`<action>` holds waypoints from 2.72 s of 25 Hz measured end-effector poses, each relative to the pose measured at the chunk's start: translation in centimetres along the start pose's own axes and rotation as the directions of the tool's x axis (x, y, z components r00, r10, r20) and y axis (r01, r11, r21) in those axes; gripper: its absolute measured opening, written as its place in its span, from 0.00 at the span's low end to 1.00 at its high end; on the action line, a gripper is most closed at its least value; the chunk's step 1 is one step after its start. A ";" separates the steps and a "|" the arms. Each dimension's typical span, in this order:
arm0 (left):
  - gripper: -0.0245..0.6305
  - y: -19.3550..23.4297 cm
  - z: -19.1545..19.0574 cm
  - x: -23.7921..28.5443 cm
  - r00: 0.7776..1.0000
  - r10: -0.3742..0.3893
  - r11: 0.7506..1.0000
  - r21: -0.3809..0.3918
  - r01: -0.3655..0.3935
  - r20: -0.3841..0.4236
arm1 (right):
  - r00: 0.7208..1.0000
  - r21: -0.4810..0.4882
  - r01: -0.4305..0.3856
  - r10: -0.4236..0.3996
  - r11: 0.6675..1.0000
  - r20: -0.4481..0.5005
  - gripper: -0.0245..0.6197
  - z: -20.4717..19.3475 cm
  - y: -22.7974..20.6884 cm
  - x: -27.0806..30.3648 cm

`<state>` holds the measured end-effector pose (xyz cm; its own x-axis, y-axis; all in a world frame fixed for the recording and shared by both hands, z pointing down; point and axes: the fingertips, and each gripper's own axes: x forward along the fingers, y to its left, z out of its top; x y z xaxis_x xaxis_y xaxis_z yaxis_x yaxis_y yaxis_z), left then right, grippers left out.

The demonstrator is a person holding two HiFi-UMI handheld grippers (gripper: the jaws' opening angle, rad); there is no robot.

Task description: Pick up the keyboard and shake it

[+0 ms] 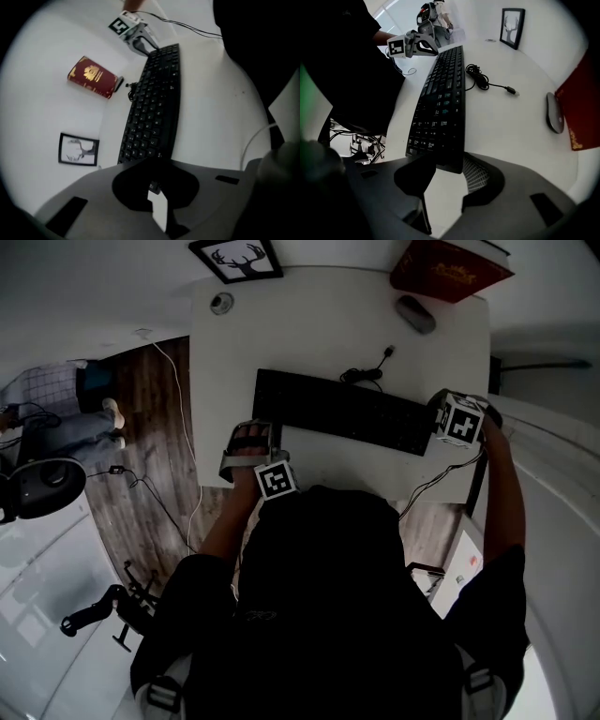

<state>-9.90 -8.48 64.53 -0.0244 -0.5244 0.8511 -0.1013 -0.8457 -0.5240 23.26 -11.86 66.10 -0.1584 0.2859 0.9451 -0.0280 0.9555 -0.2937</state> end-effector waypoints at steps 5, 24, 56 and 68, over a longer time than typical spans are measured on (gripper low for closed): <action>0.04 1.6 -2.0 -0.1 1.000 0.007 0.977 -0.213 -0.013 -0.025 | 0.998 -0.010 0.039 -0.039 0.999 0.049 0.33 0.0 0.0 -0.5; 0.65 5.9 -0.4 2.2 0.803 -0.589 0.808 0.058 0.586 0.089 | 0.901 -0.167 0.433 -0.429 0.886 0.058 0.33 0.9 2.4 -3.2; 0.42 0.5 -1.0 -3.8 0.949 -0.292 0.954 0.105 0.281 0.118 | 0.987 0.017 0.146 -0.147 0.989 0.069 0.37 2.6 4.4 -3.9; 0.48 1.9 -2.7 -4.4 0.928 -0.236 0.923 -0.232 0.306 0.288 | 0.977 0.048 0.078 -0.086 0.996 0.197 0.24 2.3 6.1 -3.6</action>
<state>-12.69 -7.51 59.82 0.2874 -0.3157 0.9043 -0.3315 -0.9186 -0.2154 21.41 -7.22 60.53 -0.3469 0.1827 0.9199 -0.0875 0.9703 -0.2257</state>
